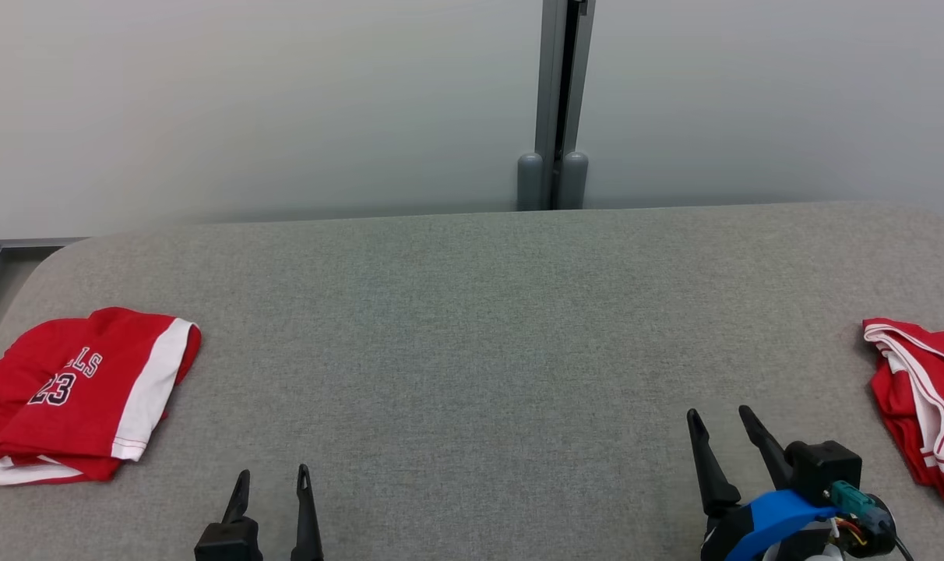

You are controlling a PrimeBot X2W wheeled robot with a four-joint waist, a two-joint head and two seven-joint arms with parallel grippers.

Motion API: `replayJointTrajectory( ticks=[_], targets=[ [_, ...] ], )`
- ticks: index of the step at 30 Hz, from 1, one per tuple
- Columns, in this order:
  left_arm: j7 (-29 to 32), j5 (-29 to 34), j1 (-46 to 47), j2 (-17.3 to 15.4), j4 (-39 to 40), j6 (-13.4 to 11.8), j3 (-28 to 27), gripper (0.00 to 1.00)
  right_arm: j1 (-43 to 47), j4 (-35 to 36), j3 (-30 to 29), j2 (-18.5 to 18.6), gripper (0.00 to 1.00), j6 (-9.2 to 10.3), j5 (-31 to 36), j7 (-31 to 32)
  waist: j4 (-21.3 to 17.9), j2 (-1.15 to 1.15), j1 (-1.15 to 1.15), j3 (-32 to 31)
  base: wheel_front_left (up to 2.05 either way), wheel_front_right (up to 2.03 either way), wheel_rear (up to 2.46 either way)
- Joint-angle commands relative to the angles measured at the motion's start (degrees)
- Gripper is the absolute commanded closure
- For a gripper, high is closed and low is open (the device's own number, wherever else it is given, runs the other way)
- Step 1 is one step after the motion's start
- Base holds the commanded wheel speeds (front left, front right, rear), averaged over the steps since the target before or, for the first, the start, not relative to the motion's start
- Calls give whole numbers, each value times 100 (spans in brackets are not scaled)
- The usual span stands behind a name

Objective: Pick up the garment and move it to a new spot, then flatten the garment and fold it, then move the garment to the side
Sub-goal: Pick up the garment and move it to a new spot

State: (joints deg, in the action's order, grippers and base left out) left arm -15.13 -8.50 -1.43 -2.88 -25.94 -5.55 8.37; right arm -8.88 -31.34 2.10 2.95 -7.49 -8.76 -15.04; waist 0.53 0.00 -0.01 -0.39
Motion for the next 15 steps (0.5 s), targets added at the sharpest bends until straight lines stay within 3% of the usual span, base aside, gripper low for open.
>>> replayJointTrajectory(
  ticks=[1,7,15],
  targets=[
    [0,16,7,-2,12,-2,19,0,45,-36,21,0,0,0,-11,-16,40,0,1,26,0,0,0],
    [0,-111,70,-3,-38,-59,65,0,38,-139,104,0,0,0,-29,-16,415,0,1,121,0,0,0],
    [0,-244,3,-2,-63,-170,-75,0,-26,-195,382,2,0,0,-116,-16,1450,0,1,319,0,0,0]
  ],
)
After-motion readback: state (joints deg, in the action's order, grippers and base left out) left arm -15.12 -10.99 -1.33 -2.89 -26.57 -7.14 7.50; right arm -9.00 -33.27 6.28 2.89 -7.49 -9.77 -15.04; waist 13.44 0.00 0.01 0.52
